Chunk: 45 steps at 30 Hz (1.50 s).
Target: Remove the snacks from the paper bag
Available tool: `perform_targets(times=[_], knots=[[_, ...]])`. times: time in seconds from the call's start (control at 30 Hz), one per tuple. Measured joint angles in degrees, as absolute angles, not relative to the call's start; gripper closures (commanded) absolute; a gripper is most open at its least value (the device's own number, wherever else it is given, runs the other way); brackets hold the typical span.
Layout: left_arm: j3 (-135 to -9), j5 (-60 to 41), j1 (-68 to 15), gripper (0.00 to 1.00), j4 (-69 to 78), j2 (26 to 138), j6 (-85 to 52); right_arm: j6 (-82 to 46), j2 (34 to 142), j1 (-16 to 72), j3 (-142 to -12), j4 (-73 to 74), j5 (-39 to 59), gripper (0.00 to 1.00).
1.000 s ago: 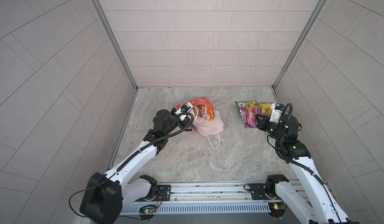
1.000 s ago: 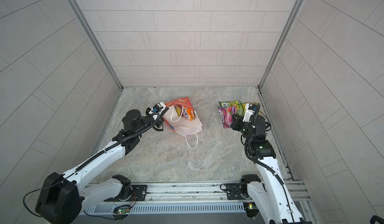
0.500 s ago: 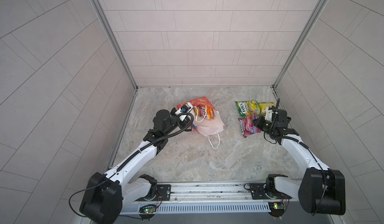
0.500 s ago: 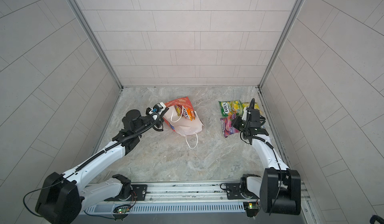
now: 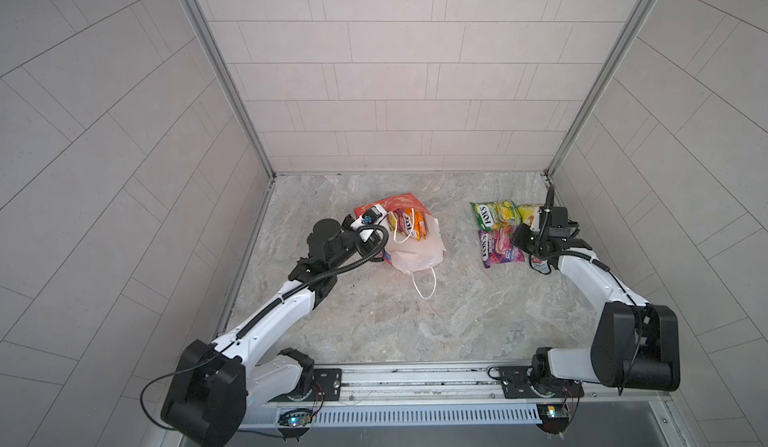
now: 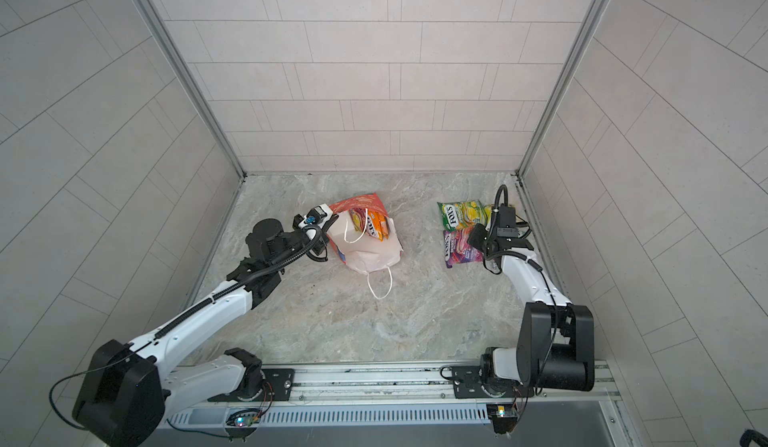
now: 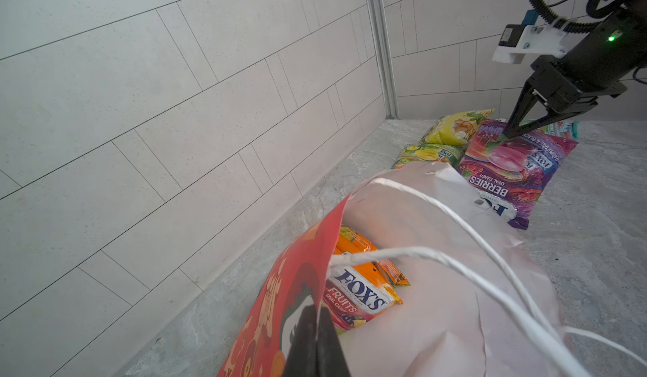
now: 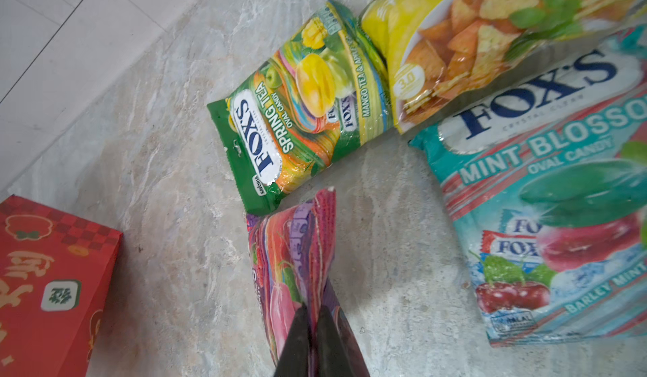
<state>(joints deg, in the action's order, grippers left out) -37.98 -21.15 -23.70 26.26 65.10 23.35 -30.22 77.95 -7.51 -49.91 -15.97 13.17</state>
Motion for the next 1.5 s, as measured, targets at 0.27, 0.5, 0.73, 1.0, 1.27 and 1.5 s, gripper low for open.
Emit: perform_targets(times=[0.27,0.5,0.73,1.0,1.27,1.5], knots=[[-37.98,-21.61,-23.7,1.0,26.57,65.32,23.33,-26.52,83.85,-7.01,-56.31,-24.03,5.78,0.83],[-37.98,-21.63,-23.7,1.0,26.65,65.32,22.92,-26.02,81.8,-0.78,-56.25,-24.99,3.16,0.73],[-37.95,-21.54,-23.7,1.0,26.44,65.25,22.94,-26.46,80.66,16.25,-53.49,-19.55,6.33,0.91],[-37.95,-21.58,-23.7,1.0,26.41,65.25,22.94,-28.77,91.68,20.08,-54.57,-19.57,1.91,0.91],[-37.95,-21.54,-23.7,1.0,26.35,65.25,22.94,-31.22,97.93,17.58,-57.06,-19.35,0.91,0.9],[-37.95,-21.54,-23.7,1.0,26.41,65.28,22.96,-33.45,98.48,15.84,-56.29,-17.72,1.91,0.9]])
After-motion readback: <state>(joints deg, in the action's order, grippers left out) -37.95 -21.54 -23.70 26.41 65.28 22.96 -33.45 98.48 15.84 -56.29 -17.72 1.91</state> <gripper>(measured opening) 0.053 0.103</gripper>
